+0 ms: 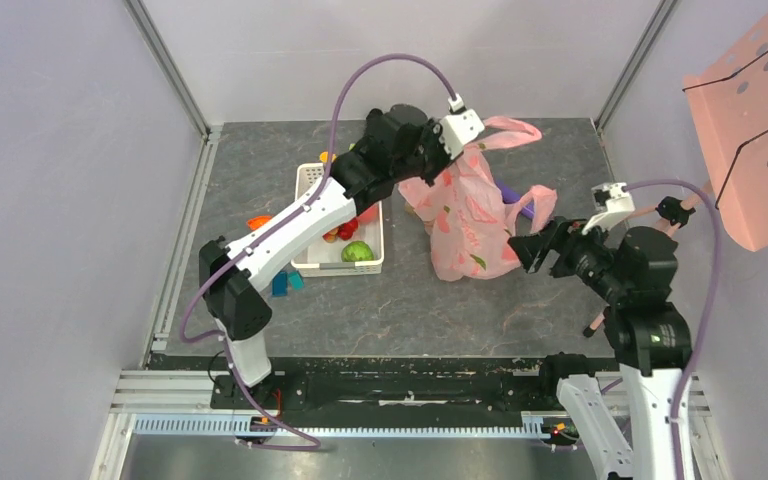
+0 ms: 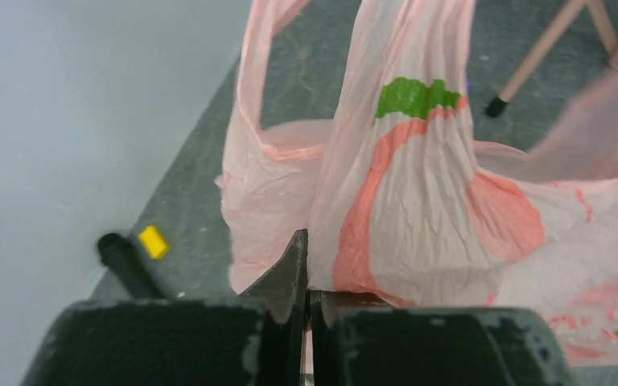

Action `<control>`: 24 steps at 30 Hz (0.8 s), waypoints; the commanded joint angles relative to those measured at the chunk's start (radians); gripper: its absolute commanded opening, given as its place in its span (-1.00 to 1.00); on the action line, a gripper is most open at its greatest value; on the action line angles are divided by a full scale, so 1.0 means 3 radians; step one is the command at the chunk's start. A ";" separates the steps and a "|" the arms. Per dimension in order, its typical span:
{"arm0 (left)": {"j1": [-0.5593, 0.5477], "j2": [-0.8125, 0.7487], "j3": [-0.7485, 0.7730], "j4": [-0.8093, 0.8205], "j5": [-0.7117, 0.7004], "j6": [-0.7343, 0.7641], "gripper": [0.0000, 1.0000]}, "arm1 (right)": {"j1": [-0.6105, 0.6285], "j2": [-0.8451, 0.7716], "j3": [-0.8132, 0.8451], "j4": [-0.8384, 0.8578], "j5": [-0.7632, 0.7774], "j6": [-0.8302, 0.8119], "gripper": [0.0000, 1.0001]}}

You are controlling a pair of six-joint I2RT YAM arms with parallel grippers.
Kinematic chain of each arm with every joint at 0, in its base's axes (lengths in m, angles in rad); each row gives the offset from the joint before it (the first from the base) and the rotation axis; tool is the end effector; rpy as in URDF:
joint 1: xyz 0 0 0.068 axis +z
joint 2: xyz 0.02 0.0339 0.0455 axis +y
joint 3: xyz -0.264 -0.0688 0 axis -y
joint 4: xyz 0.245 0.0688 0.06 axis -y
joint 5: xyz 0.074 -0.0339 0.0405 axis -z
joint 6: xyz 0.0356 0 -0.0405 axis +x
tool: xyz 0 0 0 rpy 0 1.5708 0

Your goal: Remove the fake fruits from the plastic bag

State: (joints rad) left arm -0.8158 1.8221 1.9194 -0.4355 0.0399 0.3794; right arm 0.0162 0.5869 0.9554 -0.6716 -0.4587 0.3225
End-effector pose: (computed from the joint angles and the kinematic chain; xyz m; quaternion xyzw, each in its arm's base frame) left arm 0.2916 -0.3120 0.4164 0.4686 0.6680 -0.1410 0.5607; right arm 0.1079 0.0175 0.3723 -0.0134 0.7960 0.2778 0.5376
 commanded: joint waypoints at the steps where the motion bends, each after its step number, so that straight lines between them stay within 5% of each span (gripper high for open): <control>1: -0.0006 -0.0387 -0.0767 0.0976 0.0741 -0.0068 -0.96 | 0.0007 0.0056 0.0772 -0.0697 0.0754 -0.0438 0.76; 7: -0.0006 -0.0846 -0.1756 0.2102 0.1036 0.0071 -0.96 | 0.0007 0.0240 0.0857 -0.0524 0.1034 -0.0450 0.58; 16: -0.0005 -0.0920 -0.1776 0.2126 0.1179 0.0104 -0.96 | 0.0007 0.0720 0.0617 0.0229 0.0645 -0.0316 -0.46; 24: 0.0002 -0.0940 -0.1806 0.2167 0.1323 0.0127 -0.96 | 0.0007 0.1086 0.0051 0.0722 0.0269 -0.0399 -0.60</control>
State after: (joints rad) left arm -0.8154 1.5738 1.3766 0.1406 0.3794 0.3870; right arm 0.0166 0.8711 1.0138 -0.5705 -0.2771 0.2260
